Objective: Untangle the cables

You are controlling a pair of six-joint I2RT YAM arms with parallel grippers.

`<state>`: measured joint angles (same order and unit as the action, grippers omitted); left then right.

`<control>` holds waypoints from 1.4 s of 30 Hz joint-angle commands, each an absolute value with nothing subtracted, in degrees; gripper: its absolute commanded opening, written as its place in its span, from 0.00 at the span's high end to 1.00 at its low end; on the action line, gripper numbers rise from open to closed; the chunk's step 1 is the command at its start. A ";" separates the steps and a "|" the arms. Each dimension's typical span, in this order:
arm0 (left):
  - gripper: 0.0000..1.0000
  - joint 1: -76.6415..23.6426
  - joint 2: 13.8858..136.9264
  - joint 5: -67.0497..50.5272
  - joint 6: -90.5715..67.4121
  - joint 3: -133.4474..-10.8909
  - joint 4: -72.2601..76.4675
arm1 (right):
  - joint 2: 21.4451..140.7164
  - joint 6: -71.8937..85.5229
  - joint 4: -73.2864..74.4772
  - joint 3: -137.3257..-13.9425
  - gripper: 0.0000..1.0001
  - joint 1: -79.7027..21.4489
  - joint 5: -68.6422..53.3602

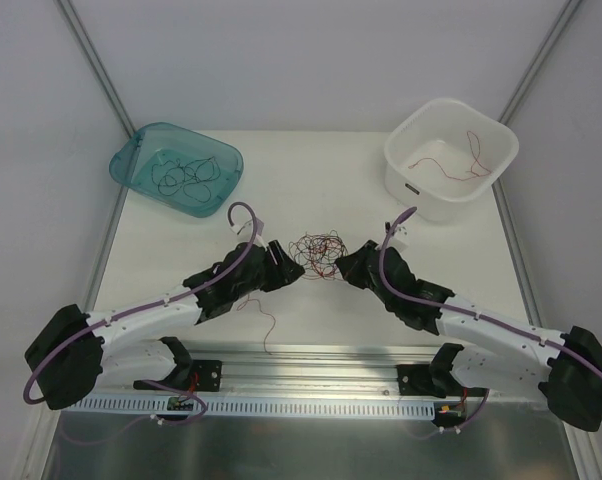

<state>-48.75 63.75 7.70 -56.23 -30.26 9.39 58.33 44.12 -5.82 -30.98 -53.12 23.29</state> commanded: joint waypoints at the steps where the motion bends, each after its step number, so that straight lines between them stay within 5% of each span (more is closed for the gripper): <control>1: 0.51 -49.39 64.77 9.05 -57.04 -29.53 14.15 | 56.08 44.82 -8.35 -30.59 0.99 -53.44 23.38; 8: 0.67 -49.39 67.50 9.93 -57.57 -30.67 15.11 | 55.02 44.39 -7.91 -30.59 0.99 -53.44 22.41; 12: 1.00 -49.39 68.12 9.93 -57.05 -31.99 15.12 | 54.41 44.03 -6.77 -29.80 0.99 -53.35 23.72; 19: 1.00 -48.87 62.06 17.65 -52.92 -32.69 2.66 | 50.02 38.94 6.40 -30.41 0.99 -48.62 31.55; 29: 1.00 -30.59 56.34 13.18 -42.82 -39.98 -14.13 | 42.02 26.81 24.23 -33.21 0.99 -36.83 33.04; 42: 1.00 -16.61 61.61 20.73 -21.80 -77.67 -36.55 | 39.11 21.88 36.91 -37.79 0.99 -22.95 31.91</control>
<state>-17.34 61.30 17.21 -28.88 -71.85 -29.41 39.07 23.53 33.28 -35.38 -24.64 32.21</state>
